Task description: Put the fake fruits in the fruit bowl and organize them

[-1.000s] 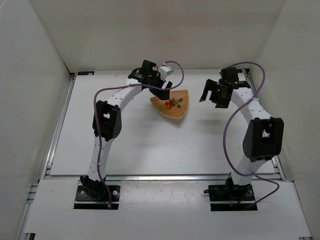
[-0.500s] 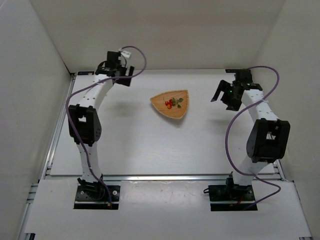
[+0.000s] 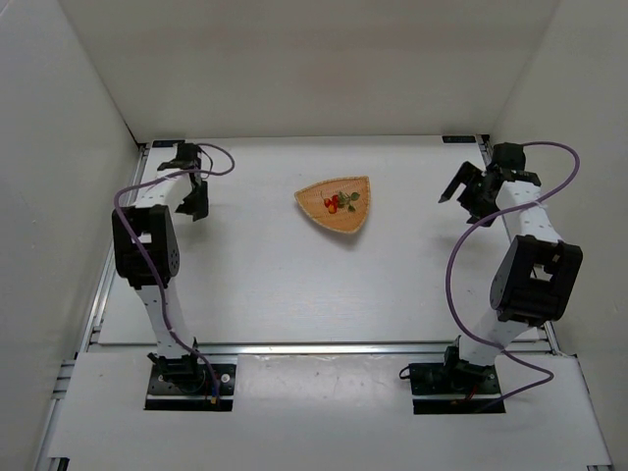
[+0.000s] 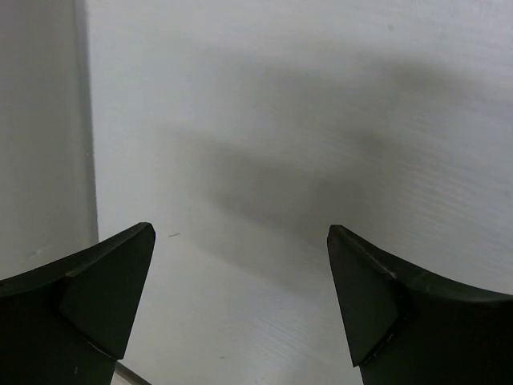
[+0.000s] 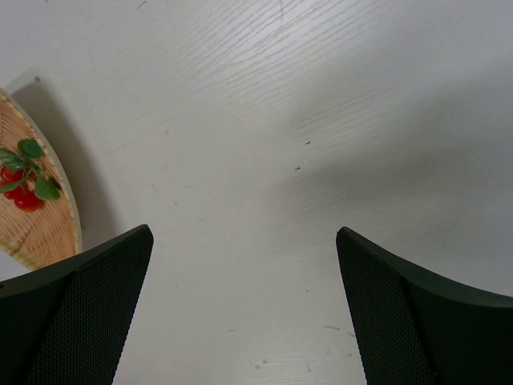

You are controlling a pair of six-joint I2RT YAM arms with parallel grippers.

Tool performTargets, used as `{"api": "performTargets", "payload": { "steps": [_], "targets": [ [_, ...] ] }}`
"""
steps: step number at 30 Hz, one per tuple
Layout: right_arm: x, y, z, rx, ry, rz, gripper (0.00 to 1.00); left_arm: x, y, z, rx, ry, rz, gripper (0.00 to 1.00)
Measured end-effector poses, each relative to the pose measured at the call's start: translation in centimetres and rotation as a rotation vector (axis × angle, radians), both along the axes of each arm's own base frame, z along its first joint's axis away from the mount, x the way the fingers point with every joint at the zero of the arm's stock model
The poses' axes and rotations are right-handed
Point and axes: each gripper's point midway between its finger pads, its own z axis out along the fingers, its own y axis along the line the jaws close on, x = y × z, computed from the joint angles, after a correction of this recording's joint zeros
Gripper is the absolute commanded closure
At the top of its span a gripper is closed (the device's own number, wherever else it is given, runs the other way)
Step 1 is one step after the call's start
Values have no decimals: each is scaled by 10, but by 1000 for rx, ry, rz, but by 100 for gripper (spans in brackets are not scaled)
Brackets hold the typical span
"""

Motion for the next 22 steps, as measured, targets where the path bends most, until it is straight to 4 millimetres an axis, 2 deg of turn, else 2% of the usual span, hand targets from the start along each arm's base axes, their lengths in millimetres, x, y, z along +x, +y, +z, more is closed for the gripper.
{"api": "performTargets", "payload": {
  "steps": [5,8,22],
  "targets": [
    [0,3,1,16,-2,-6,1,14,10,41,-16,-139,87,0],
    [0,3,2,18,-3,-8,1,17,14,57,-22,-187,110,0],
    [0,3,9,19,-23,-9,1,14,0,51,-94,-159,72,0]
  ]
}}
